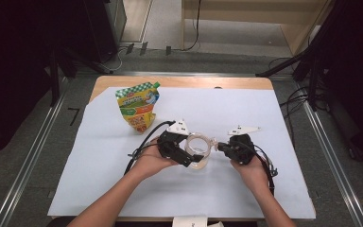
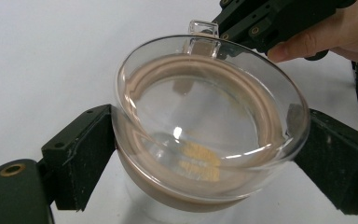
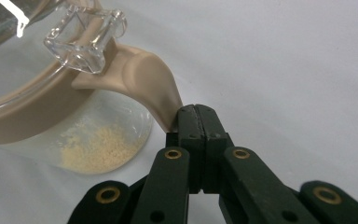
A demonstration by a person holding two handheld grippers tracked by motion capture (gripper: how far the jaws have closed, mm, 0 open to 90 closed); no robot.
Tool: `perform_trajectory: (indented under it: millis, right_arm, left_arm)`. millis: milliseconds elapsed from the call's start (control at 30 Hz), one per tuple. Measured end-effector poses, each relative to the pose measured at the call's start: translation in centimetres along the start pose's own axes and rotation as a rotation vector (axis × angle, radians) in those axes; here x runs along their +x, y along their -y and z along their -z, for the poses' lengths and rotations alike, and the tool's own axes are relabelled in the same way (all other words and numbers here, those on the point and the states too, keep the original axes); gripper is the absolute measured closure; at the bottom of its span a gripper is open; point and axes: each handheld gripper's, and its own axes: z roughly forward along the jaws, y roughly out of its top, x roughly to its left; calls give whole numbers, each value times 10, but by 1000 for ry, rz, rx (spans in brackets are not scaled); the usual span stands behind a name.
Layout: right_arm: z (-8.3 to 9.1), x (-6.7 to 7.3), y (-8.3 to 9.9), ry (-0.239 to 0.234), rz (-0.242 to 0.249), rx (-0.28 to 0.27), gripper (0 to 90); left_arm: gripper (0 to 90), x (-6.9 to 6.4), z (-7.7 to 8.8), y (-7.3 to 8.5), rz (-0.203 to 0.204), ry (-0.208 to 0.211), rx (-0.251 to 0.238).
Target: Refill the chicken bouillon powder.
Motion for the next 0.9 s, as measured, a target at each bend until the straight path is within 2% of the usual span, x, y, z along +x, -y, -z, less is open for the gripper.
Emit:
perform_trajectory:
  millis: [433, 667, 800, 833, 867, 900]
  right_arm:
    - [0, 1, 0, 8, 2, 1, 900]
    - [1, 1, 0, 12, 3, -1, 900]
    - [1, 2, 0, 10, 2, -2, 900]
    - [1, 2, 0, 9, 3, -6, 900]
    - [1, 2, 0, 7, 6, -5, 900]
    - [1, 3, 0, 10, 9, -6, 900]
  left_arm:
    - [106, -1, 4, -7, -20, -7, -10]
    - [101, 0, 4, -12, -13, 7, -29]
    - [103, -1, 5, -14, -24, 12, -30]
    - [139, -1, 8, -16, -11, 51, -47]
    - [174, -2, 8, -18, -4, 67, -58]
    - [199, -2, 8, -19, -9, 65, -58]
